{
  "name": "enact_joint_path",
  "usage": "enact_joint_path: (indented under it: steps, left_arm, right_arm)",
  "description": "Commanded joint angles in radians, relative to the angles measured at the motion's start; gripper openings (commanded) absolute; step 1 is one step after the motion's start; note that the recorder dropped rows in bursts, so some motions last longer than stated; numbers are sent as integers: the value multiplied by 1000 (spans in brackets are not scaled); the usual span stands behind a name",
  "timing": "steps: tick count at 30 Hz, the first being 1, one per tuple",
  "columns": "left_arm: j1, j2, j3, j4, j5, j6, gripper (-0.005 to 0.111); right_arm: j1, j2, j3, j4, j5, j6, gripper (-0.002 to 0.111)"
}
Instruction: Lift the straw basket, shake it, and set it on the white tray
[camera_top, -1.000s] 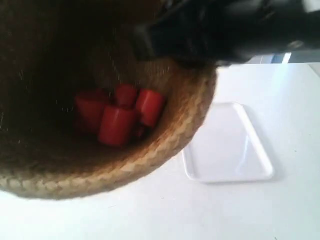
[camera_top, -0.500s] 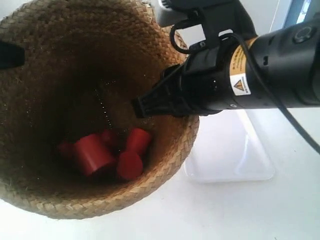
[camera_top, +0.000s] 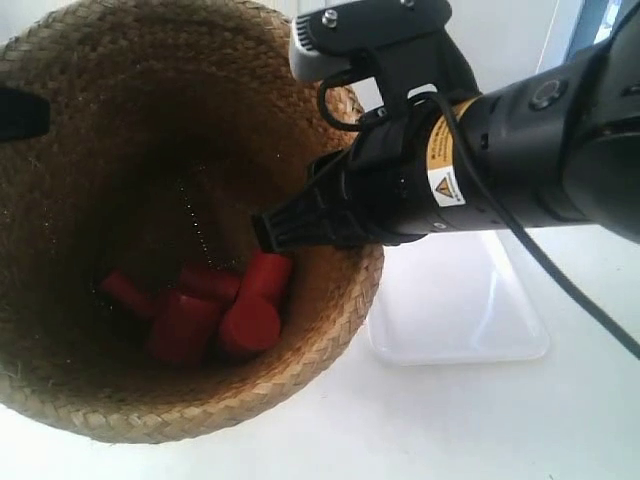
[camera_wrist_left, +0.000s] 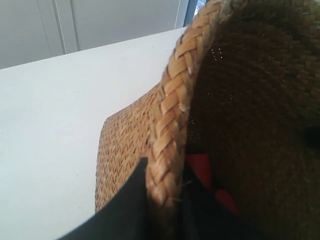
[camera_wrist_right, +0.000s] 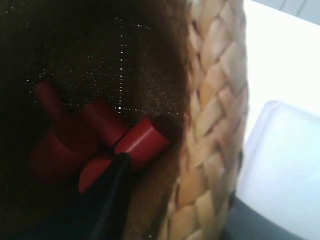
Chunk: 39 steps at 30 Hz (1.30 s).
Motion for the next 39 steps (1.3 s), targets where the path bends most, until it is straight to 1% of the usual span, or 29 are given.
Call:
enact_joint_path:
  steps: [1,9,16,17,19,20,21,22,23,24,25,26,27,29,31,35,39]
  left_arm:
    - [-6,-11,-9,-45,-2,41,0]
    - [-6,2,-9,-44,-5,41,0]
    - [-6,64,55,-43,-65,39,0]
    - [-6,62,48,-50,-54,37,0]
    - [-6,22,-20,-98,70,15,0]
    - [-6,-18,-77,-129,155,25,0]
    - [-6,-60,-121,-158,203,64,0]
    - [-6,-94,-126,-178,170,126,0]
    - [-6,-106,-96,-180,98,170,0]
    - [-3,-95,-37,-177,-25,172,0]
    - [-1,-66,12,-175,-82,141,0]
    - [3,-44,36,-170,-87,118,0]
    - [4,-33,41,-168,-64,108,0]
    - [2,-23,41,-176,-47,135,0]
    - [2,-23,41,-176,-64,133,0]
    - [4,-23,41,-176,-80,129,0]
    - [4,-20,43,-170,-42,135,0]
  right_arm:
    - [-8,3,0,-11,8,-9,0]
    - [-8,3,0,-11,9,-9,0]
    - [-8,16,0,-15,-22,-7,0]
    - [-8,11,-9,-9,-8,-7,0]
    - [27,-63,-72,55,66,-61,0]
    - [60,-120,-112,105,83,-110,0]
    - [98,-165,-128,137,64,-139,0]
    - [131,-201,-110,118,-1,-144,0]
    - [137,-198,-56,9,-41,-82,0]
    - [120,-168,-9,-148,-15,36,0]
    - [88,-126,9,-238,74,174,0]
    - [62,-89,6,-244,148,204,0]
    - [56,-72,-3,-214,163,175,0]
    - [60,-67,-10,-144,81,98,0]
    - [60,-74,-12,-149,15,98,0]
    - [60,-48,-13,-163,28,98,0]
    - [60,-18,4,-163,35,110,0]
